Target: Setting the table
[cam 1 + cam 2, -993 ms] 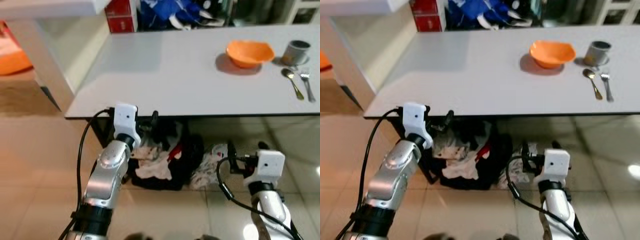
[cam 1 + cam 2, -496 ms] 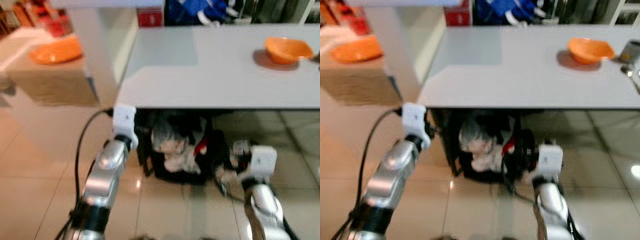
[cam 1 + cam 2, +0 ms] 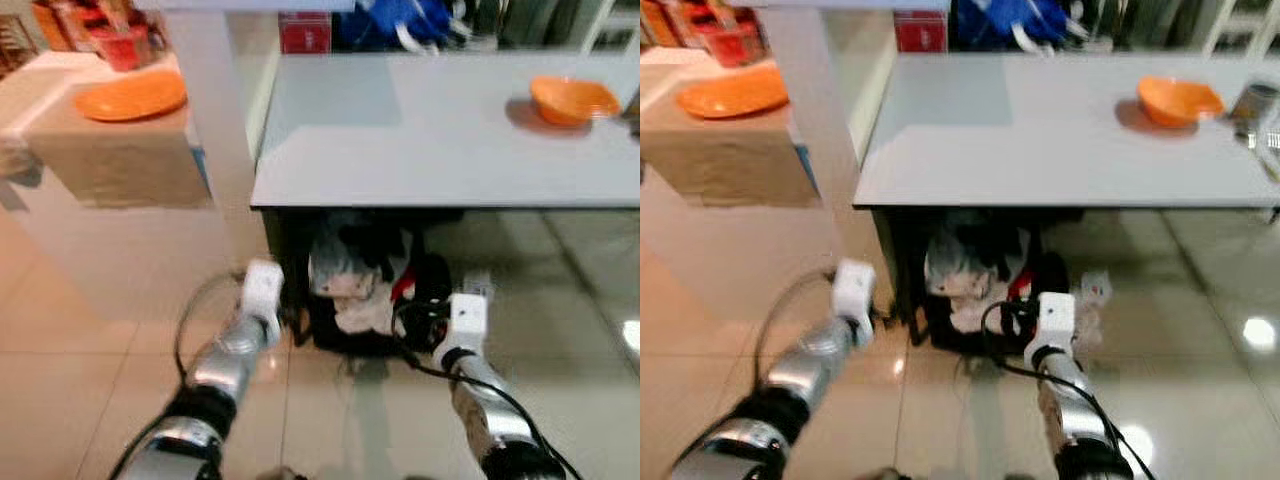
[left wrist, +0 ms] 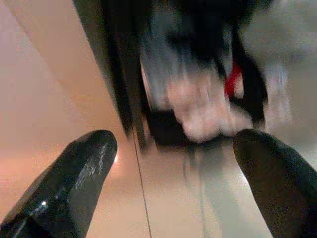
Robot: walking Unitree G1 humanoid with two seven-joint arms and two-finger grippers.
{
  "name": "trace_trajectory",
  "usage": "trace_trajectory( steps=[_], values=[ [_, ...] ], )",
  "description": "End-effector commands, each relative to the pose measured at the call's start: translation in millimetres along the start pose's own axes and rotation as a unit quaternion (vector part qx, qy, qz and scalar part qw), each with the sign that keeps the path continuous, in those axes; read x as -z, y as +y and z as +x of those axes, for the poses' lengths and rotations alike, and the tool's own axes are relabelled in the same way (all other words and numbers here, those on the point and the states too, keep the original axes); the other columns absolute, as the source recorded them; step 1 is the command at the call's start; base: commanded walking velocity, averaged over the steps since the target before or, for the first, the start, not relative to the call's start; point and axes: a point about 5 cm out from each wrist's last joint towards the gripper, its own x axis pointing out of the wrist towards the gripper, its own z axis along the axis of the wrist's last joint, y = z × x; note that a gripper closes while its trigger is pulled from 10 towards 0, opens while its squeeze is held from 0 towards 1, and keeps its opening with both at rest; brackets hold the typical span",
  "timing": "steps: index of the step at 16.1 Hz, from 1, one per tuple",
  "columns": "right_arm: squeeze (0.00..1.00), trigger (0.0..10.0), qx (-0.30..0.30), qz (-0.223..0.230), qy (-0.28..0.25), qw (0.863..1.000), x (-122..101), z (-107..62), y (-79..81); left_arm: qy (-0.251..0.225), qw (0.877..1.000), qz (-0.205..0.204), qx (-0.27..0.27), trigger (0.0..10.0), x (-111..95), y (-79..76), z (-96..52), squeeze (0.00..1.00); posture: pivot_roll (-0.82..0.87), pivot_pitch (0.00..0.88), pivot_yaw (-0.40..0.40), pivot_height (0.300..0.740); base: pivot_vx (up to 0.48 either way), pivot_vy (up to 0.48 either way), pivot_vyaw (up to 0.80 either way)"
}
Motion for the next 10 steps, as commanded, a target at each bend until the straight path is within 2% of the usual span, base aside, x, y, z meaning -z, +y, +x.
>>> trace_trajectory(
  steps=[1,3,4,5,7,8,10],
  values=[
    [0.00,10.0,0.009,0.002,0.035,0.999,12.7,0.2,-2.4,0.038,0.999,-0.021,-0.002,10.0,8.5,-3.7,2.2,0.00,-0.11,0.000,0.069,0.727,0.000,0.000,0.00],
    [0.00,10.0,0.016,0.003,0.092,0.996,34.7,-2.7,-2.9,0.107,0.993,-0.044,-0.006,10.0,36.2,-7.6,-0.5,0.00,-0.12,0.000,0.070,0.727,0.000,0.000,0.00],
    [0.00,10.0,0.015,0.003,0.152,0.988,57.0,-10.4,-1.8,0.191,0.981,-0.041,-0.005,10.0,70.4,-7.9,-10.4,0.00,-0.13,0.000,0.072,0.727,0.000,0.000,0.00],
    [0.00,10.0,0.015,0.003,0.152,0.988,57.0,-10.4,-1.8,0.191,0.981,-0.041,-0.005,10.0,70.4,-7.9,-10.4,0.00,-0.13,0.000,0.072,0.727,0.000,0.000,0.00],
    [0.00,10.0,-0.008,-0.030,0.225,0.974,88.3,-26.7,5.5,0.274,0.961,0.016,-0.038,10.0,112.6,12.2,-31.1,0.00,-0.14,0.000,0.070,0.727,0.000,0.000,0.00],
    [0.00,10.0,-0.014,-0.030,0.245,0.969,97.5,-32.2,8.1,0.291,0.955,0.013,-0.054,10.0,123.3,20.0,-37.9,0.00,-0.14,0.000,0.071,0.727,0.000,0.000,0.00],
    [0.00,10.0,0.001,0.011,0.247,0.969,99.4,-33.0,8.1,0.317,0.946,-0.020,-0.060,10.0,133.0,22.0,-44.2,0.00,-0.14,0.000,0.071,0.727,0.000,0.000,0.00]
  ],
)
